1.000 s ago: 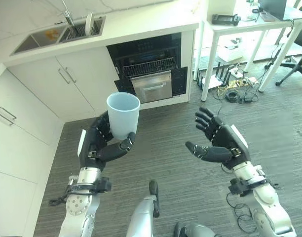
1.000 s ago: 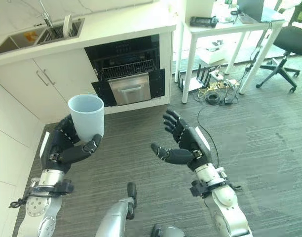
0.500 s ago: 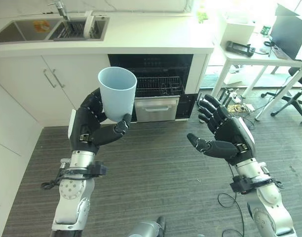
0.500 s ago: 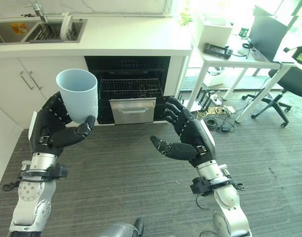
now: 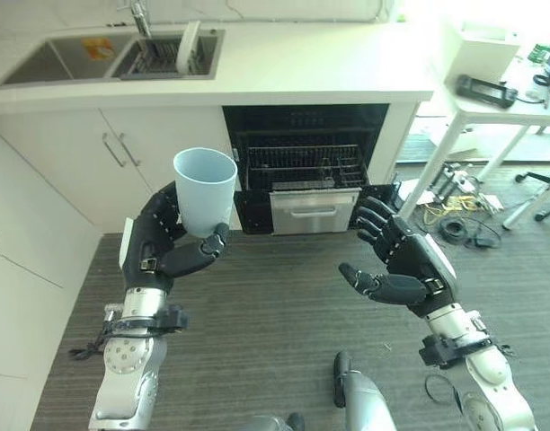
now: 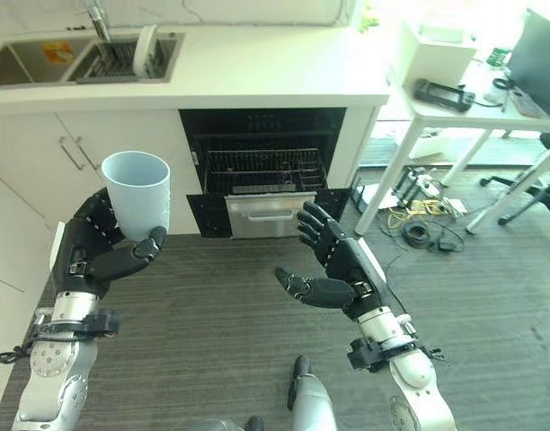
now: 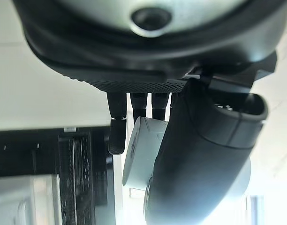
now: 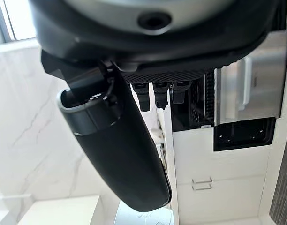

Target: Place the dishes in the dishwasher.

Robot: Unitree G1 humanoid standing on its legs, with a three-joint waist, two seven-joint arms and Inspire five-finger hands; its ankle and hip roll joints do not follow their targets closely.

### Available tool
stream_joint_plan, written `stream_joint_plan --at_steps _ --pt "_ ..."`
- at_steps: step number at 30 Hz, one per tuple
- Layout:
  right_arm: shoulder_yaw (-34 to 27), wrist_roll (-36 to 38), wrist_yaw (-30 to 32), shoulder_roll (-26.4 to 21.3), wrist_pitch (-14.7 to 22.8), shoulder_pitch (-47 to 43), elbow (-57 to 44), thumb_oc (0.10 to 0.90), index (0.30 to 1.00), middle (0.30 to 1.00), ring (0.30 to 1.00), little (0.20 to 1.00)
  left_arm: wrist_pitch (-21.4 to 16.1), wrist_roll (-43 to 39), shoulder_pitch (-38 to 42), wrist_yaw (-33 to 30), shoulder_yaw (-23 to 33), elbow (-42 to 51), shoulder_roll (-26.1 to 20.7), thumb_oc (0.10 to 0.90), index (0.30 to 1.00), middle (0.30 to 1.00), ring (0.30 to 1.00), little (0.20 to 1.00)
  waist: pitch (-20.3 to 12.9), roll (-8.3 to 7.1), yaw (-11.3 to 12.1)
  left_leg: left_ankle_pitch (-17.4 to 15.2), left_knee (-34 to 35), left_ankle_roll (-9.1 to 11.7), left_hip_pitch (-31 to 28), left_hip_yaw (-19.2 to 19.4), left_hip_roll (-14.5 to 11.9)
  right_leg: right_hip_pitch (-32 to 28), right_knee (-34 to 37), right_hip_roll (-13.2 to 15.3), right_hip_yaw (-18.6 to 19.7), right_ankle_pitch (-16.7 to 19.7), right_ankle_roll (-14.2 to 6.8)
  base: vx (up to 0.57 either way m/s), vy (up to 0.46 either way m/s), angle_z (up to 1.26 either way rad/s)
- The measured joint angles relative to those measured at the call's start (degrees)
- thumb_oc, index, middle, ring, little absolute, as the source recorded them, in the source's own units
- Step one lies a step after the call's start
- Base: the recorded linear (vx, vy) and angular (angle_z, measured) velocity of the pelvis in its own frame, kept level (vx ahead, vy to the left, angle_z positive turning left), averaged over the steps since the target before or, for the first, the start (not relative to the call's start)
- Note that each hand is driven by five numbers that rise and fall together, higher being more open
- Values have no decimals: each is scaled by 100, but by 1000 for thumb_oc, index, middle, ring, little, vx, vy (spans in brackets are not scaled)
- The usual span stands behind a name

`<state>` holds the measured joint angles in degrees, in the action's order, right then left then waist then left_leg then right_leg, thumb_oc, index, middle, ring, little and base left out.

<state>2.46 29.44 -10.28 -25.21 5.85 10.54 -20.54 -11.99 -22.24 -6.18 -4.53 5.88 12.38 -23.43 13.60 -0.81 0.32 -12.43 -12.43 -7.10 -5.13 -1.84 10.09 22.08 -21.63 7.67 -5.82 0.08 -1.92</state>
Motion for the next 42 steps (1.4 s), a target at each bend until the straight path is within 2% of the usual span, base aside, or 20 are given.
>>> stream_joint_plan --at_steps 5,6,7,8,9,10,14,16,17,18,21,22,24,27,28,32,33,36,40,42 --pt "-4 -1 63 -33 -36 -302 1 800 900 900 900 900 -4 -3 -52 1 0 89 -2 400 300 300 300 300 -65 106 -1 -157 -28 415 -292 26 -293 -400 0 -278 -231 23 417 222 -260 11" --pt "-78 0 80 -59 -61 -283 -5 800 900 900 900 900 -4 -4 -53 33 -6 152 -3 400 300 300 300 300 -79 87 -35 -46 -363 684 -277 70 -373 -542 -70 -351 -244 -111 618 166 -228 1" --pt "-153 1 84 -58 -65 -261 -14 800 900 900 900 900 -4 -4 -79 35 -12 210 -4 400 300 300 300 300 -91 68 -34 -36 -766 795 -104 132 -409 -677 70 -360 -210 -133 643 140 -211 -2" --pt "-259 3 86 -38 -65 -239 -27 800 900 900 900 900 -5 -4 -91 33 -12 316 -9 400 300 300 300 300 -103 61 -27 -228 -870 754 25 168 -490 -789 202 -394 -202 -194 683 151 -233 -1" --pt "-374 2 94 -45 -67 -234 -26 800 900 900 900 900 -13 -4 -42 39 -15 453 -14 400 300 300 300 300 -104 61 -58 -274 -505 774 60 156 -692 -799 156 -438 -222 -283 676 148 -215 7" --pt "-436 3 97 -74 -73 -242 -26 800 900 900 900 900 -37 -7 -7 38 -16 573 -17 400 300 300 300 300 -117 87 -86 -31 -246 824 105 118 -895 -750 38 -528 -254 -404 644 160 -215 -15" --pt "-426 4 18 -129 -91 -174 -31 800 900 900 900 900 -122 -111 -13 38 -13 630 -21 400 300 300 300 300 -189 14 -108 70 -403 1101 14 -2 -895 -783 -91 -579 -157 -676 572 132 -181 -11" --pt "-367 4 -49 -214 -90 -105 -29 800 900 900 900 900 -148 -219 -74 37 -60 616 25 400 300 300 300 300 -238 -72 -2 311 -1239 1307 343 72 -805 -938 -74 -533 -8 -783 641 81 -124 -19" --pt "-342 4 2 -213 -84 -107 -23 800 900 900 900 900 -201 -219 2 44 -152 567 32 400 300 300 300 300 -247 -105 8 227 -1895 1186 800 211 -837 -968 -13 -508 -26 -784 701 95 -38 3" --pt "-267 3 33 -216 -85 -151 -16 800 900 900 900 900 -233 -215 14 117 -203 562 29 400 300 300 300 300 -251 -108 6 167 -1784 1052 1029 417 -910 -1004 75 -505 -100 -763 671 59 82 27" --pt "-91 1 71 -191 -84 -267 101 800 900 900 900 900 -238 -213 12 188 -358 555 6 400 300 300 300 300 -249 -58 -8 180 -987 1044 1467 750 -1145 -1197 176 -615 -252 -783 647 108 151 27" --pt "-47 -5 78 -145 -84 -291 115 800 900 900 900 900 -242 -214 -14 226 -358 550 8 400 300 300 300 300 -240 30 -4 242 -876 1023 1774 741 -1287 -1287 339 -742 -252 -775 593 208 190 1" --pt "1 -15 78 -51 -84 -278 115 800 900 900 900 900 -356 -214 -86 233 -355 407 16 400 300 300 300 300 -225 258 20 738 -587 1151 2344 399 -1611 -1451 474 -922 -261 -819 662 240 211 -18" --pt "-88 -14 79 -261 -77 -179 114 800 900 900 900 900 -439 -218 -125 235 -349 210 51 400 300 300 300 300 -226 482 -6 999 -516 1265 2534 314 -1819 -1556 317 -919 -220 -1011 702 228 237 -23" --pt "-125 -13 80 -323 -78 -134 115 800 900 900 900 900 -449 -218 -128 230 -341 198 67 400 300 300 300 300 -222 485 -12 1008 -508 1223 2517 333 -1817 -1564 262 -875 -195 -1058 610 281 290 -25" --pt "-276 -2 -20 -345 -81 -55 73 800 900 900 900 900 -459 -212 -50 211 -348 171 156 400 300 300 300 300 -236 480 -22 1034 -148 1093 1842 400 -1673 -1729 19 -640 10 -1326 306 257 221 -22" --pt "-327 -1 -18 -322 -82 14 25 800 900 900 900 900 -452 -211 13 214 -343 169 158 400 300 300 300 300 -254 404 -4 1365 -105 927 1740 485 -1550 -1751 -137 -486 13 -1448 114 236 191 11" --pt "-290 -5 -2 -60 -90 12 -121 800 900 900 900 900 -414 -214 187 219 -328 170 144 400 300 300 300 300 -278 60 181 1076 -433 606 1740 598 -1086 -2012 -40 51 -160 -1571 -165 219 194 26" --pt "-150 -9 106 67 -105 -334 -170 800 900 900 900 900 -386 -214 360 271 -279 159 -36 400 300 300 300 300 -283 -59 459 831 -521 352 1665 592 -762 -2298 193 352 -443 -1409 -348 217 210 22" --pt "-146 -11 119 97 -111 -400 -170 800 900 900 900 900 -386 -213 332 283 -198 168 -121 400 300 300 300 300 -287 -83 484 762 -497 248 1570 564 -661 -2392 215 414 -446 -1345 -426 205 218 17"
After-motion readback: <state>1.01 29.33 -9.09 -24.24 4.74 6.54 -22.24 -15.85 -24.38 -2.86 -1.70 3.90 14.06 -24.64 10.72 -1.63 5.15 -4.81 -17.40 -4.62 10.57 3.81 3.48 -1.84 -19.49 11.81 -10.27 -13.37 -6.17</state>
